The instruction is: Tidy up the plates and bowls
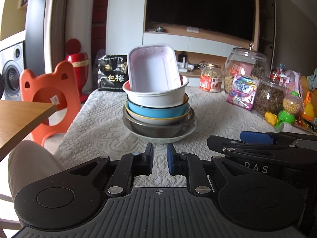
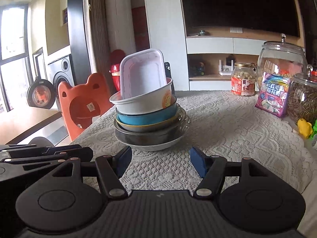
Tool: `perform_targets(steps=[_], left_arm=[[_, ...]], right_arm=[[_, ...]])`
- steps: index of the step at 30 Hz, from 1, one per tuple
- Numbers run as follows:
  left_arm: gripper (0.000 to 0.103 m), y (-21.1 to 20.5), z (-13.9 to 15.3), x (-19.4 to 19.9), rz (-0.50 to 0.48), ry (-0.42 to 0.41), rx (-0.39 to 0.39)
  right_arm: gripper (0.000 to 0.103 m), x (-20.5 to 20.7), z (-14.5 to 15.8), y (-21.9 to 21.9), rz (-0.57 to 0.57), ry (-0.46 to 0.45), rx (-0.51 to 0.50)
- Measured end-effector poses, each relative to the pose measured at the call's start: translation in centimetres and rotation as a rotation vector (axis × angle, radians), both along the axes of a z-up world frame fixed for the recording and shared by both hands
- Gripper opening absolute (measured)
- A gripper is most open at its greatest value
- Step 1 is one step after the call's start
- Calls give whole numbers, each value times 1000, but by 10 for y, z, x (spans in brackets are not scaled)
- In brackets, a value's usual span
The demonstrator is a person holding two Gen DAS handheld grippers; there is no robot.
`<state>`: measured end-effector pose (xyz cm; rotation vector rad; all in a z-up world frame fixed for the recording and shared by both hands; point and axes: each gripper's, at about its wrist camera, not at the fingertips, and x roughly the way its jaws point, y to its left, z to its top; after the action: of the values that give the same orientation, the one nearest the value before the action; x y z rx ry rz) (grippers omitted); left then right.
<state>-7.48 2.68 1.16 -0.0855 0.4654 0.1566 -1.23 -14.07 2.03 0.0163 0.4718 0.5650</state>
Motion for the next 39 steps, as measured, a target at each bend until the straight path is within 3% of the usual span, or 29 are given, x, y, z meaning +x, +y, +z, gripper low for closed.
perform_targets(steps=[39], left_arm=[[18, 2, 0, -2, 14, -7, -4]], right_arm=[[66, -12, 0, 1, 22, -36, -6]])
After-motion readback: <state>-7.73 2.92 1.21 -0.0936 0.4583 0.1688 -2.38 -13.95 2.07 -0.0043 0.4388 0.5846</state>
